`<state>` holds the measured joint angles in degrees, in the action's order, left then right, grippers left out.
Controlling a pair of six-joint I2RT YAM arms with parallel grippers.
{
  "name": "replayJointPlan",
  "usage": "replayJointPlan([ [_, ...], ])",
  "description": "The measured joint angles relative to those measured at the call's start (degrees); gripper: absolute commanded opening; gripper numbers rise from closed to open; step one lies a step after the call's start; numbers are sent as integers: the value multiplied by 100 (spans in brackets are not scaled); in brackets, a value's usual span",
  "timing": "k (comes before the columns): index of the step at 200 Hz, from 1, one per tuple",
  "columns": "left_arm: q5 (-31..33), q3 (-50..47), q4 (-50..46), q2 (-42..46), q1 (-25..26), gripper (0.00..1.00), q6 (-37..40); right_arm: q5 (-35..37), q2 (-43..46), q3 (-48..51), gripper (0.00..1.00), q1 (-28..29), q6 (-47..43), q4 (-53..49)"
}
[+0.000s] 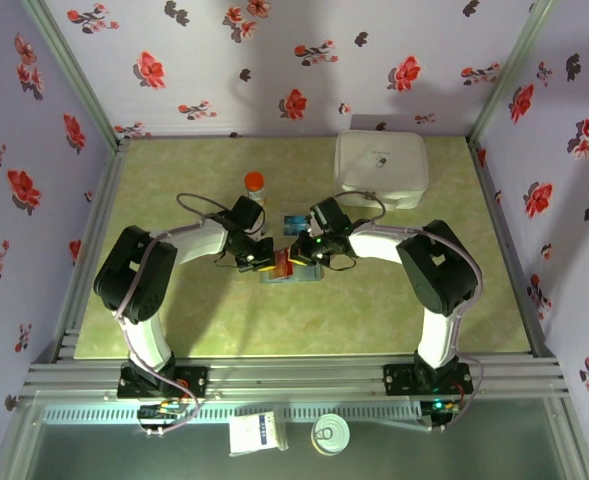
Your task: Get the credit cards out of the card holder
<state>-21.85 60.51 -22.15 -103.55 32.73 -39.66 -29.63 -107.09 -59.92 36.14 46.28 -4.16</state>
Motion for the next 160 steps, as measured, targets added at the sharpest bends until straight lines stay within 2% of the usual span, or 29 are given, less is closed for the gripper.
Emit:
replayJointPlan([
  [99, 7, 0, 0, 2, -11, 0, 0, 385, 426, -76, 5, -208, -525, -896],
  [128, 7, 0, 0, 2, -11, 0, 0, 520, 420, -348, 7, -66, -629, -1178],
  [160, 7, 0, 0, 2, -11, 0, 0, 678, 348, -525, 16, 105, -688, -1335],
])
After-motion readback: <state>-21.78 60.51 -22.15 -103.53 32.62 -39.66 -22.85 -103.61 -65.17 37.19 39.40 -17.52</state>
